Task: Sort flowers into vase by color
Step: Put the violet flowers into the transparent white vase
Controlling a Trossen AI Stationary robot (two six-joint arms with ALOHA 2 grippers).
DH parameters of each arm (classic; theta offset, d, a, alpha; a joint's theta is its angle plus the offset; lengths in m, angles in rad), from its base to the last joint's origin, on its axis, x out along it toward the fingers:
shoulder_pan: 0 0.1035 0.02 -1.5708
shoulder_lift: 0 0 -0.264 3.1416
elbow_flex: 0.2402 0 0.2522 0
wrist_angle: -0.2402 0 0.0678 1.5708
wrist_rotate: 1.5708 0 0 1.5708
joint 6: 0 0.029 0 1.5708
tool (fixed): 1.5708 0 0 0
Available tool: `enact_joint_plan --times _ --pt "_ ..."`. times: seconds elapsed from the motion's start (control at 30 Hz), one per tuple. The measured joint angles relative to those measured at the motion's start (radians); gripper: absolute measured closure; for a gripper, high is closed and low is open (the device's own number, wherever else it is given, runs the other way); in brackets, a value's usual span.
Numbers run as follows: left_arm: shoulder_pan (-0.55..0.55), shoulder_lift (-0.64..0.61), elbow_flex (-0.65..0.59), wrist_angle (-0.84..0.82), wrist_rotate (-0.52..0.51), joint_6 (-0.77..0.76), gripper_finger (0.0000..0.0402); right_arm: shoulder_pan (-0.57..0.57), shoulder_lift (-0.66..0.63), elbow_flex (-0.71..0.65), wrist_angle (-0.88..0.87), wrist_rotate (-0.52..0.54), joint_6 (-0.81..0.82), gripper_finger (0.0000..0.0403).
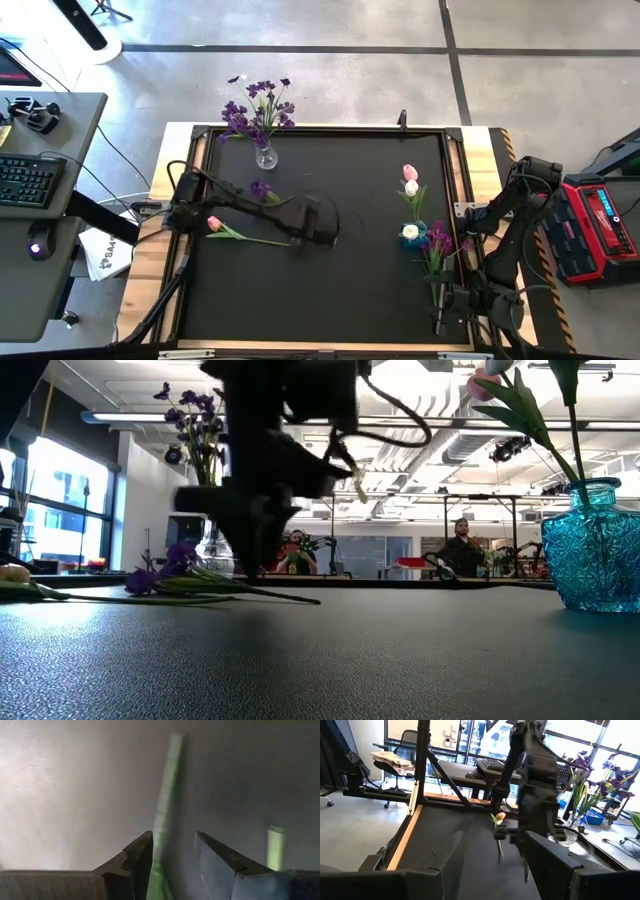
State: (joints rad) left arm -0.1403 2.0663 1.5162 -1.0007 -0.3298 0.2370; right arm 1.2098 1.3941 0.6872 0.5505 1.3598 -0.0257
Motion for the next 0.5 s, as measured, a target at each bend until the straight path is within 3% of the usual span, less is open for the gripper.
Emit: enact_joint_plan --times 0.13,0.3,0.5 --pt "0.052 0.003 -0.001 0.018 0.016 0.025 0.0272 0.000 0.000 0.000 0.000 -0.001 0.002 0.0210" --pt "0.098 0.004 0.000 0.019 0.154 0.090 0.0287 0.000 0.000 0.000 0.000 -0.002 0.003 0.0210" --pt "0.108 0.004 -0.021 0.032 0.102 0.213 0.0289 0.000 0.000 0.000 0.000 -0.002 0.003 0.0210"
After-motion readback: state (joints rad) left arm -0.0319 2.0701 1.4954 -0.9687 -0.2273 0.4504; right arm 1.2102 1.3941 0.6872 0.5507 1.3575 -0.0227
